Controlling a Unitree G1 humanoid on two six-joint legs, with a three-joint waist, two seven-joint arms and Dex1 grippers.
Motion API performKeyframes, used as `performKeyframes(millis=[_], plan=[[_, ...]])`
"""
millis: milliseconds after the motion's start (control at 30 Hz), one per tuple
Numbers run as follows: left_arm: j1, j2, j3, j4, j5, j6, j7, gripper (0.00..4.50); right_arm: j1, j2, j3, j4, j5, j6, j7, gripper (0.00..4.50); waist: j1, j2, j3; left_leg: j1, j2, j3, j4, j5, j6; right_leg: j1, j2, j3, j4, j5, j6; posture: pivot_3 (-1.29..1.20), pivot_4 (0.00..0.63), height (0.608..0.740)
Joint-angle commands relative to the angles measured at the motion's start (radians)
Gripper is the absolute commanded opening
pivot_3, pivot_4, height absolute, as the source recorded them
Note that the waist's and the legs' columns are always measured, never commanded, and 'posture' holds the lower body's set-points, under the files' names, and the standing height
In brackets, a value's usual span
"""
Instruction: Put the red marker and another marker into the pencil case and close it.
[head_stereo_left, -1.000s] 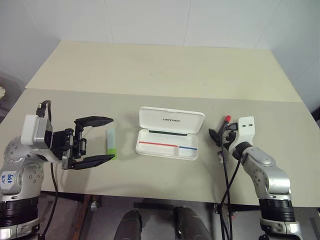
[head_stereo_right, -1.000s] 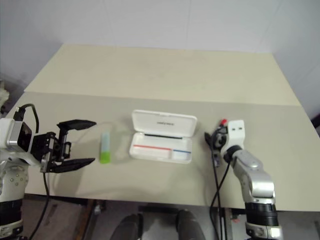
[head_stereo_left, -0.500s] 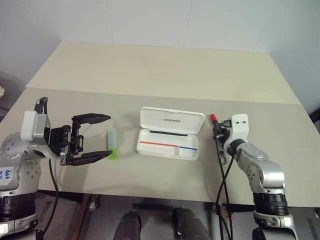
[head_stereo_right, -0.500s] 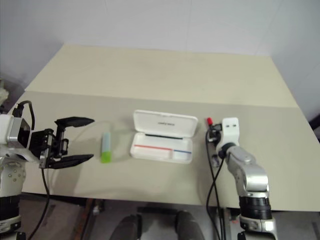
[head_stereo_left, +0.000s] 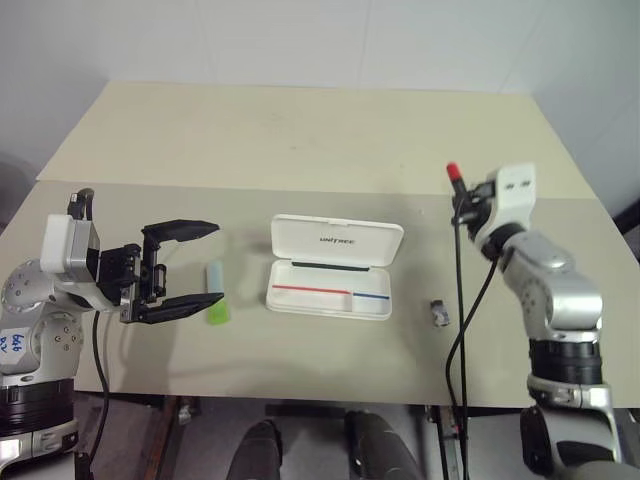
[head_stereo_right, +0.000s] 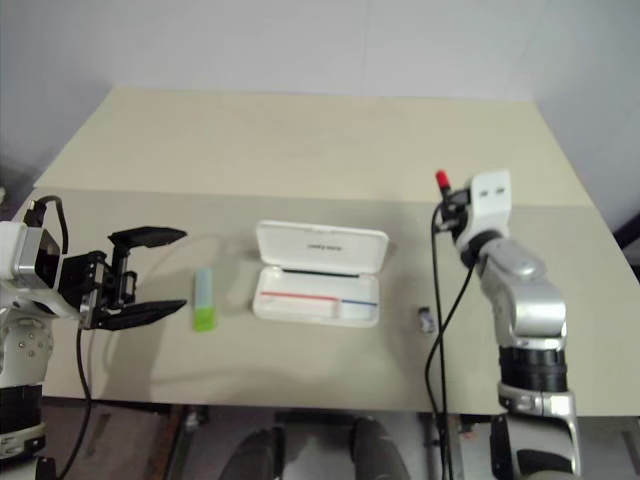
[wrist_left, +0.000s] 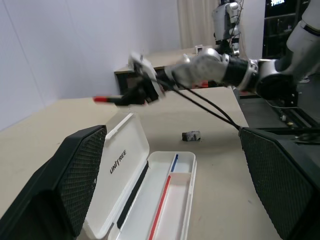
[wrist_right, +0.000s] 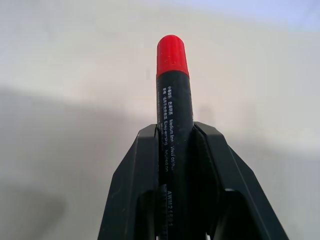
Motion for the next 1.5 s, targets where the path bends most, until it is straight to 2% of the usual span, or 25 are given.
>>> performKeyframes(millis=[33, 200, 300, 433, 600, 767, 867, 1200, 1500], plan=[[0.003, -0.004, 0.019, 0.005, -0.014, -0.004, -0.003, 4.50, -0.084, -0.023, -0.023, -0.102, 0.064, -0.014, 0.070, 0.62, -0.003, 0.000, 0.000, -0.001, 0.000, 0.000, -0.002, 0.000, 0.000, -0.002, 0.000, 0.000, 0.000, 0.000, 0.000, 0.00, 0.150, 0.740], [-0.009, -0.010, 0.034, 0.053, -0.018, -0.032, -0.036, 4.50, -0.125, -0.024, 0.011, -0.265, 0.227, 0.092, 0.195, 0.62, 0.002, 0.000, 0.000, -0.012, 0.002, -0.001, -0.003, 0.000, 0.000, -0.015, 0.001, -0.002, 0.005, -0.002, -0.002, 0.00, 0.150, 0.740], [-0.017, -0.001, 0.051, 0.118, -0.017, -0.057, -0.087, 4.50, -0.087, -0.096, 0.081, -0.437, 0.394, 0.255, 0.329, 0.62, 0.004, 0.001, 0.001, -0.013, 0.001, -0.001, -0.002, 0.000, 0.000, -0.016, -0.001, -0.002, 0.005, -0.002, -0.002, 0.00, 0.150, 0.740], [0.001, 0.012, 0.068, 0.145, -0.017, -0.070, -0.139, 4.50, -0.048, -0.198, 0.145, -0.541, 0.470, 0.317, 0.432, 0.62, 0.006, 0.001, 0.001, -0.014, 0.001, -0.003, 0.000, 0.000, 0.000, -0.014, -0.001, -0.004, 0.003, -0.002, -0.002, 0.00, 0.150, 0.740], [-0.036, 0.016, 0.045, 0.186, -0.001, -0.085, -0.146, 4.50, -0.041, -0.306, 0.343, -0.520, 0.330, 0.182, 0.594, 0.62, 0.006, 0.001, 0.001, -0.013, 0.000, -0.003, 0.007, 0.000, 0.000, -0.011, -0.002, -0.004, 0.003, -0.001, 0.000, 0.00, 0.150, 0.740], [-0.004, 0.018, 0.054, 0.149, -0.020, -0.070, -0.137, 4.50, -0.023, -0.296, 0.505, -0.484, 0.130, 0.042, 0.593, 0.62, 0.004, 0.001, 0.001, -0.014, 0.000, -0.002, 0.010, 0.000, 0.000, -0.011, -0.002, -0.004, 0.005, 0.000, 0.001, 0.00, 0.150, 0.740], [0.037, 0.029, 0.071, 0.135, -0.031, -0.054, -0.140, 4.50, -0.031, -0.252, 0.582, -0.446, 0.022, -0.015, 0.567, 0.62, 0.002, 0.001, 0.001, -0.014, 0.000, -0.002, 0.010, 0.000, 0.000, -0.012, -0.001, -0.004, 0.006, 0.000, 0.000, 0.00, 0.150, 0.740], [0.071, 0.067, 0.082, 0.184, -0.008, -0.080, -0.168, 4.50, -0.058, -0.124, 0.686, -0.254, -0.246, -0.169, 0.506, 0.62, 0.005, 0.000, 0.001, -0.014, 0.000, -0.003, 0.012, 0.000, 0.000, -0.012, -0.001, -0.004, 0.010, 0.000, -0.001, 0.00, 0.150, 0.740], [0.054, 0.057, 0.070, 0.170, -0.010, -0.080, -0.146, 4.50, -0.058, -0.077, 0.668, -0.199, -0.326, -0.202, 0.527, 0.62, 0.003, 0.000, 0.001, -0.014, 0.000, -0.003, 0.011, 0.000, -0.001, -0.013, -0.001, -0.004, 0.010, 0.000, -0.001, 0.00, 0.150, 0.740]])
